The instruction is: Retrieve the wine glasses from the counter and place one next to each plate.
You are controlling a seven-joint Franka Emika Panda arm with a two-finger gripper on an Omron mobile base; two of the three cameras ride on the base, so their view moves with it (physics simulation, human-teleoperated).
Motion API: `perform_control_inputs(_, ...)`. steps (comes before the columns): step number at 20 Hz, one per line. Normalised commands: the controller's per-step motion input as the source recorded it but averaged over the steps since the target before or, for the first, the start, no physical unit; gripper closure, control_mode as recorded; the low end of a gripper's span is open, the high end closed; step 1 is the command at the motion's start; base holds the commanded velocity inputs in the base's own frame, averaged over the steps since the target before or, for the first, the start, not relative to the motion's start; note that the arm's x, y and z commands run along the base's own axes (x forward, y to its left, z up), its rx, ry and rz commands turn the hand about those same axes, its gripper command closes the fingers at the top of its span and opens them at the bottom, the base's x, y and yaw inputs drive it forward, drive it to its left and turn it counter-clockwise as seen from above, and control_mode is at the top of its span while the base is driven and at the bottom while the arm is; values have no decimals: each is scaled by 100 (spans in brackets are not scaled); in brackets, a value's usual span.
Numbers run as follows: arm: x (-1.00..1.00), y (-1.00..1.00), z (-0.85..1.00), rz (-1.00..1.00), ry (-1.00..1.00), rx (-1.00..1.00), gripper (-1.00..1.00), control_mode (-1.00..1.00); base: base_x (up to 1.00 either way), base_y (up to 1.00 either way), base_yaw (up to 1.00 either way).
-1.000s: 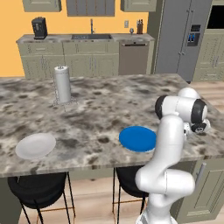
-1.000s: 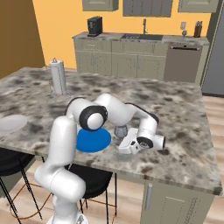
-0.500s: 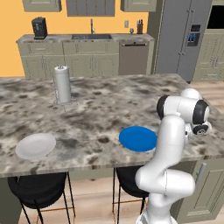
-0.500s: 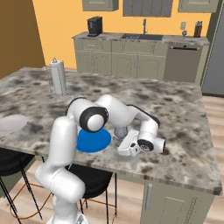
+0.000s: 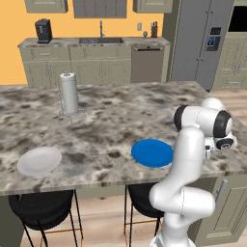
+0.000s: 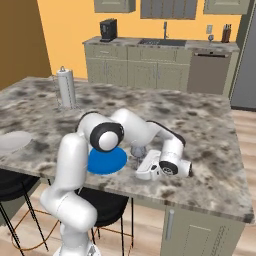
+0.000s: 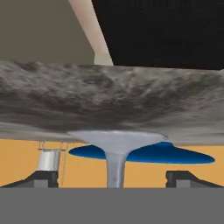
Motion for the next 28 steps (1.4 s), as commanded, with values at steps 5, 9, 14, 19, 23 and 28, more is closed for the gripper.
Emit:
perform_control_inputs(5, -1, -56, 0, 0, 5, 0, -100, -100, 0, 0, 0)
perform_control_inputs(9, -38, -14, 23, -2, 0, 0, -100, -100, 0, 0, 0)
perform_control_inputs(14, -80, -1, 69, -8, -2, 0, -100, -100, 0, 0, 0)
perform_control_inputs(19, -62, 0, 88, -8, 0, 0, -100, -100, 0, 0, 0)
perform_control_inputs(23, -30, 4, 100, -5, 2, 0, -100, -100, 0, 0, 0)
perform_control_inputs(28, -13, 15, 100, 0, 0, -2, -100, -100, 0, 0, 0)
